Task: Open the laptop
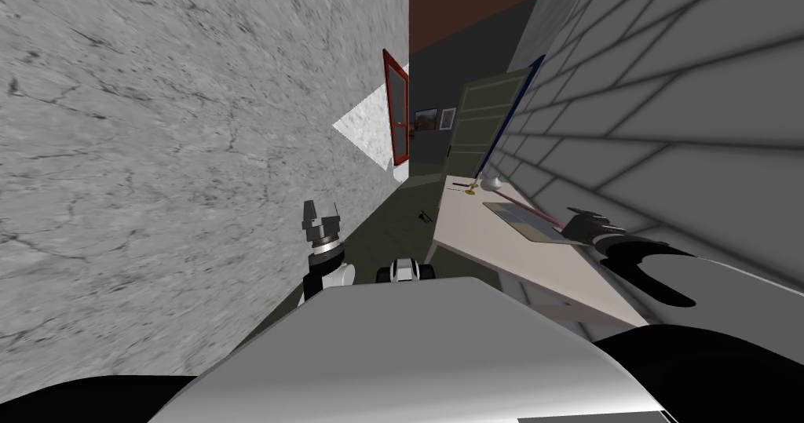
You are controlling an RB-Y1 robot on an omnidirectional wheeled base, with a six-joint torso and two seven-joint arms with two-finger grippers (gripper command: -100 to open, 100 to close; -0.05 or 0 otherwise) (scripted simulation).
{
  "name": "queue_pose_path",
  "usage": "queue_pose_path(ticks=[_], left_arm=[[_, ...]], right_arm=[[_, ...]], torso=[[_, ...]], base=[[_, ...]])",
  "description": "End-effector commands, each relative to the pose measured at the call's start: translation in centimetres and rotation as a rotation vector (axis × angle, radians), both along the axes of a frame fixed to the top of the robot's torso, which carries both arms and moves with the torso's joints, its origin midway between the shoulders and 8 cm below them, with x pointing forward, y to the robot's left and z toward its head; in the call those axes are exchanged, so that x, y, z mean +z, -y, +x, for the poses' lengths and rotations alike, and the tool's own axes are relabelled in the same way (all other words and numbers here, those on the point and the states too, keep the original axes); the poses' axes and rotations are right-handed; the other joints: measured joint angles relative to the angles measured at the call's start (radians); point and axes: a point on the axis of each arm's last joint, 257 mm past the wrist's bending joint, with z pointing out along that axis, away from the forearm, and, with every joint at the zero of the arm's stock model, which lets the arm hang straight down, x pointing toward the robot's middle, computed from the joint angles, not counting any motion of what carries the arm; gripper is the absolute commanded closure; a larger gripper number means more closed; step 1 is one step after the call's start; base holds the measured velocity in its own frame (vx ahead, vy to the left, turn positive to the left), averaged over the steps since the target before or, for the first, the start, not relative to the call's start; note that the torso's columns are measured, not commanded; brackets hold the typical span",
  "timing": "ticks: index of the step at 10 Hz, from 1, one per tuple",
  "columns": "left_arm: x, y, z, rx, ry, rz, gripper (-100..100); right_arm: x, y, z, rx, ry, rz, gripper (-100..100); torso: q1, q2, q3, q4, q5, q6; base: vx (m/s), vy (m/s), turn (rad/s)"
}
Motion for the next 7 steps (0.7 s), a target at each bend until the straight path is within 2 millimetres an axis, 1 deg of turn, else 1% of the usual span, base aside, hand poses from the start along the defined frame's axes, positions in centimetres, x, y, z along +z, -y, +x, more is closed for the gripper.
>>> queue_pose_path(ticks=[1, 2, 7], left_arm=[[0.00, 0.00, 0.00, 0.000, 0.000, 0.000, 0], [0.00, 0.00, 0.00, 0.000, 0.000, 0.000, 0], [0.00, 0.00, 0.00, 0.000, 0.000, 0.000, 0]], right_arm=[[0.69, -0.06, 0.39, 0.009, -0.004, 0.000, -100], [0.72, -0.07, 0.41, 0.009, -0.003, 0.003, 0], [0.55, -0.09, 0.34, 0.009, -0.006, 0.005, 0]], torso=[[0.001, 0.000, 0.000, 0.000, 0.000, -0.001], [-0.001, 0.000, 0.000, 0.000, -0.001, -0.001], [-0.005, -0.002, 0.000, -0.001, -0.004, 0.000]], base=[[0.006, 0.009, -0.023], [0.000, 0.000, 0.000], [0.000, 0.000, 0.000]])
